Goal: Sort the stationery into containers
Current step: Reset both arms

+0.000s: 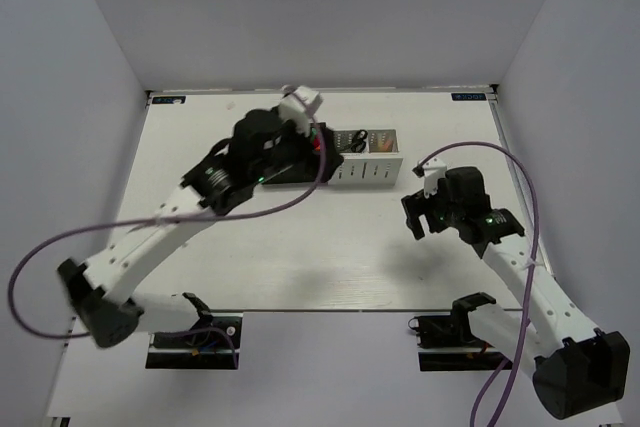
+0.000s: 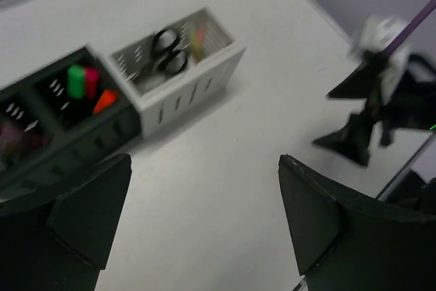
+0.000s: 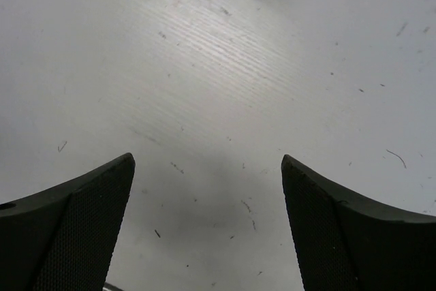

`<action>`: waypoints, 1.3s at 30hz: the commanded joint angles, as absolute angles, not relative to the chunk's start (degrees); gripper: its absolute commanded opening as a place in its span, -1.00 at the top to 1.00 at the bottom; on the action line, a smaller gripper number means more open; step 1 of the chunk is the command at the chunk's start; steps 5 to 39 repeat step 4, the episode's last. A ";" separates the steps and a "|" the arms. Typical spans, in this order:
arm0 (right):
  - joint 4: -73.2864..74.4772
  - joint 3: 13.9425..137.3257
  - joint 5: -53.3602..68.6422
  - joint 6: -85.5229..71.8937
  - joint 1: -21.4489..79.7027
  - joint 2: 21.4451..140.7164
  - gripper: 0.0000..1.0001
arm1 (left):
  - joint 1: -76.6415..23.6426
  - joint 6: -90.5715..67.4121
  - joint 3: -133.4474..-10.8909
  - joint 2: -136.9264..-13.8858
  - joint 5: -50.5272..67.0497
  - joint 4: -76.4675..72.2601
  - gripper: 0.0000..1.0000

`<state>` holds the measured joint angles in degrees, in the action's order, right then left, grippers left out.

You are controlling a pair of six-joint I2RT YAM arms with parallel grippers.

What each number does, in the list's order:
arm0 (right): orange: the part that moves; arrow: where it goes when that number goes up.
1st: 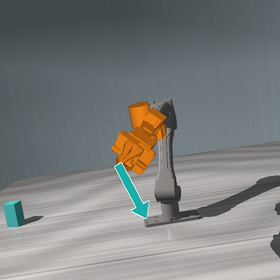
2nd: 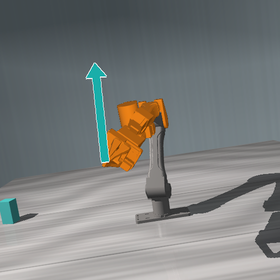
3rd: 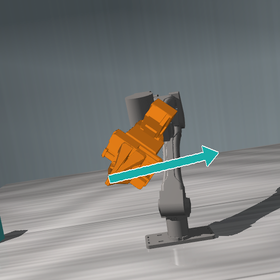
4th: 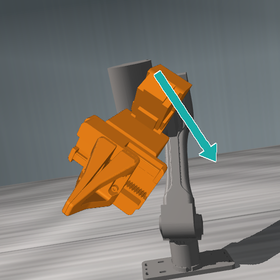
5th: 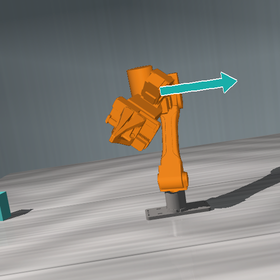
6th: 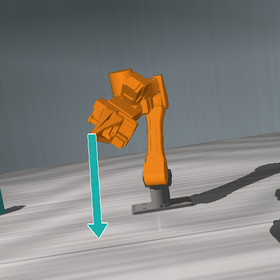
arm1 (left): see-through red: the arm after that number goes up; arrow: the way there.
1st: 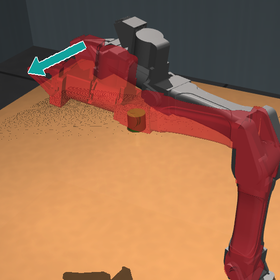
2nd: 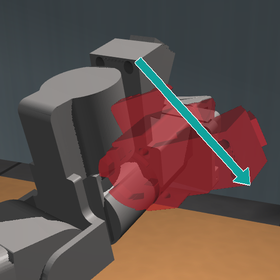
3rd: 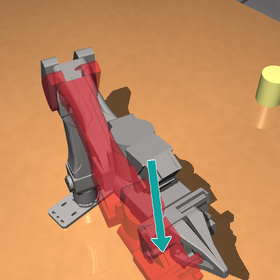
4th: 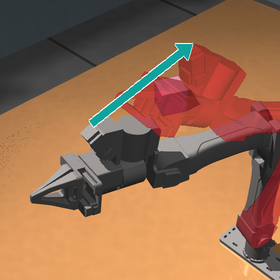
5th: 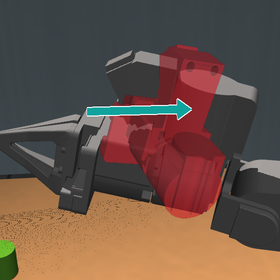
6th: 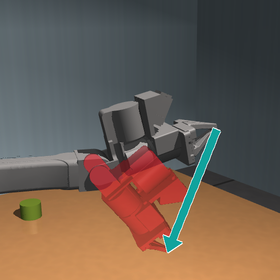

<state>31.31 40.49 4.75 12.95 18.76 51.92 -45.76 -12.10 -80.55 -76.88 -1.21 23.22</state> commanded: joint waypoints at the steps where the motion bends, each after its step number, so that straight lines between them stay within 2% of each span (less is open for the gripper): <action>1: 25.05 40.61 -1.93 4.58 18.72 50.71 -0.79 | -41.68 -13.62 -64.78 -68.00 -5.89 42.36 -0.99; 4: 25.39 40.96 -1.06 3.52 18.81 51.59 -0.79 | -36.67 -14.33 -51.29 -58.33 -1.95 39.39 -0.99; 39: 25.39 40.96 -1.06 3.52 18.81 51.59 -0.79 | -36.67 -14.33 -51.29 -58.33 -1.95 39.39 -0.99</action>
